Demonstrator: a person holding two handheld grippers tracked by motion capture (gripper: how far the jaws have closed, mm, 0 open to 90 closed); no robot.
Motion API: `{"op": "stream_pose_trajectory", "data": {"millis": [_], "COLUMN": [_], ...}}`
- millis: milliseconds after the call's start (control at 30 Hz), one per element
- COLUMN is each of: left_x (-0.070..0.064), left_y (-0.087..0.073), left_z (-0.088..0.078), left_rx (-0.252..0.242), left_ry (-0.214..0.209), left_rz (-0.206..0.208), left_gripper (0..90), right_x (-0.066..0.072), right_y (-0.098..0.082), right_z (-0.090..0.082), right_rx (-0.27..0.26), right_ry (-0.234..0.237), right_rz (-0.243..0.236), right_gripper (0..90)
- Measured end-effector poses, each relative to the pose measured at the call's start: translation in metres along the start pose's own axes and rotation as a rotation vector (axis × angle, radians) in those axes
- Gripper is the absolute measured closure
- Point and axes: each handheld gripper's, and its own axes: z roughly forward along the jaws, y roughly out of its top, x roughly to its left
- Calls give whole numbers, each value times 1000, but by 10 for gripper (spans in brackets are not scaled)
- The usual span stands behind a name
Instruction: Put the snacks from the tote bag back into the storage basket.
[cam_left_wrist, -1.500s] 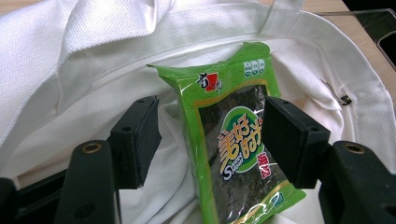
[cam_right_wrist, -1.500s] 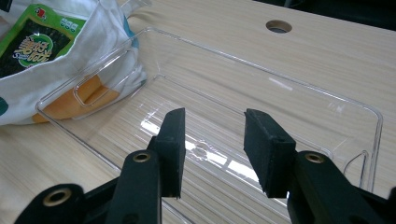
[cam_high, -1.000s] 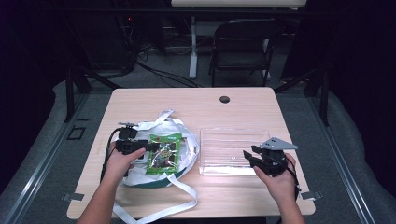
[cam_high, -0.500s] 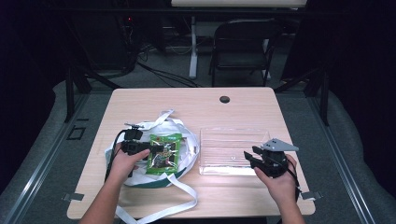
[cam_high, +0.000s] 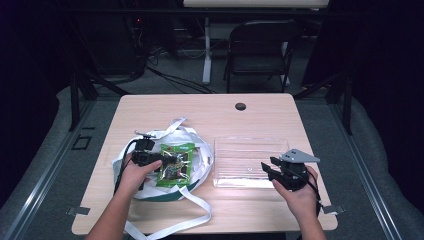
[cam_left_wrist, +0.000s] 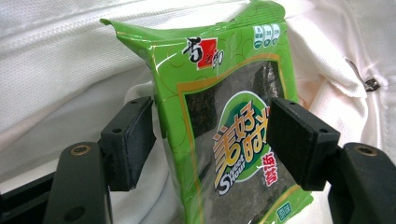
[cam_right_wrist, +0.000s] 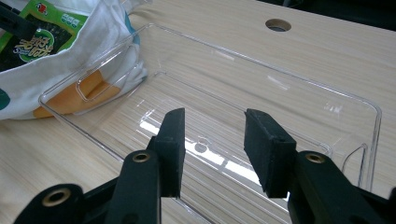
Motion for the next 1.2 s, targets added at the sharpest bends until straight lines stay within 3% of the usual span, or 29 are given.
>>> {"op": "stream_pose_trajectory", "data": {"millis": [867,1033,1200], "left_x": [-3,-3,-2], "left_y": [-2,-2,-1], "left_z": [9,7,2], "left_rx": [48,39,18], "left_ry": [7,13,-11], "left_rz": [18,22,22], "left_gripper": [360,410,486], "right_x": [0,0,0], "right_y": [-1,-1,-1], "right_z": [1,2,2], "right_rx": [2,0,-1], "right_ry": [2,2,1], "right_rz": [2,0,0], "right_gripper": [586,586,585]}}
